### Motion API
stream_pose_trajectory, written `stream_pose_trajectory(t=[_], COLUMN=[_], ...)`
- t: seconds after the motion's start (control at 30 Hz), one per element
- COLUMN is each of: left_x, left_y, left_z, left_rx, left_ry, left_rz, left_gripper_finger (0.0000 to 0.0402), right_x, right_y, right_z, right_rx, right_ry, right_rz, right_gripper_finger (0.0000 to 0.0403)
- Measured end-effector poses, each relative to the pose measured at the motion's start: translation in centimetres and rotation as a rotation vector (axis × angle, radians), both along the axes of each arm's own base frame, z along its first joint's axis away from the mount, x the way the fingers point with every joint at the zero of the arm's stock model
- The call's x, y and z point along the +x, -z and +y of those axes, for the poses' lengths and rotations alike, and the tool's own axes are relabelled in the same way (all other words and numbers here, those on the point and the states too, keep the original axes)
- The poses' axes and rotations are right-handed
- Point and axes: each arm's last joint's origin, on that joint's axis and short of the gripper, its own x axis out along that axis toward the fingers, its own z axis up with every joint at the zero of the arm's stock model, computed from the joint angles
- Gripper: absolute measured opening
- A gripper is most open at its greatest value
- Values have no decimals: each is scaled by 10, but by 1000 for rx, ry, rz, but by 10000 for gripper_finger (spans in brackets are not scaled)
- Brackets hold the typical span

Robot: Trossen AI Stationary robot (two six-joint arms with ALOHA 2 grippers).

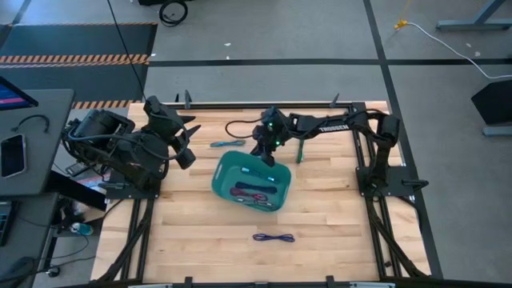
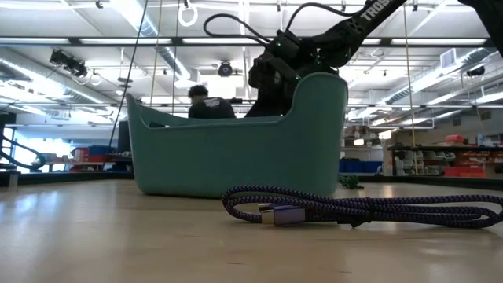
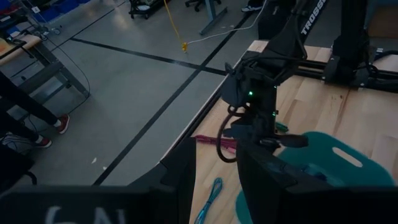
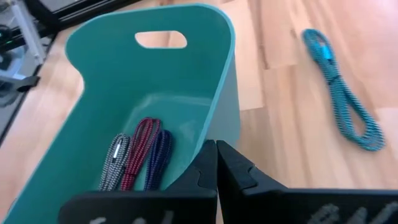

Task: Pick and place USB-C Cables
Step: Move the blue bin to the center of the table, then put the green charger cable into the blue bin

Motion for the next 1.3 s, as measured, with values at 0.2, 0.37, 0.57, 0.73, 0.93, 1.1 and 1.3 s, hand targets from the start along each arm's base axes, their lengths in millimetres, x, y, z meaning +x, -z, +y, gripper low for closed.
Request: stream_pose_trajectory(t=[0.2, 0.37, 0.57, 0.73, 0.93, 1.1, 1.3], left_x=[0, 0, 0, 0, 0, 0, 0], left_y=[0, 0, 0, 0, 0, 0, 0], left_z=[0, 0, 0, 0, 0, 0, 0], left_rx=[0, 0, 0, 0, 1, 1, 2], left_ry=[0, 0, 0, 0, 1, 0, 0], left_rz=[0, 0, 0, 0, 1, 1, 2], left_gripper_finger=[121, 121, 121, 121, 121, 121, 121], right_x=[4, 6, -2, -29, -76, -96, -99], right_y=[0, 0, -12, -35, -58, -63, -55], right_z=[15, 22, 6, -12, -12, -8, -8], right_rx=[6, 3, -61, -122, -102, -35, 4], right_ry=[-52, -81, 42, 319, 674, 741, 824], right_rz=[-3, -7, -3, 118, 365, 487, 578], right_gripper_finger=[0, 0, 0, 0, 1, 28, 101])
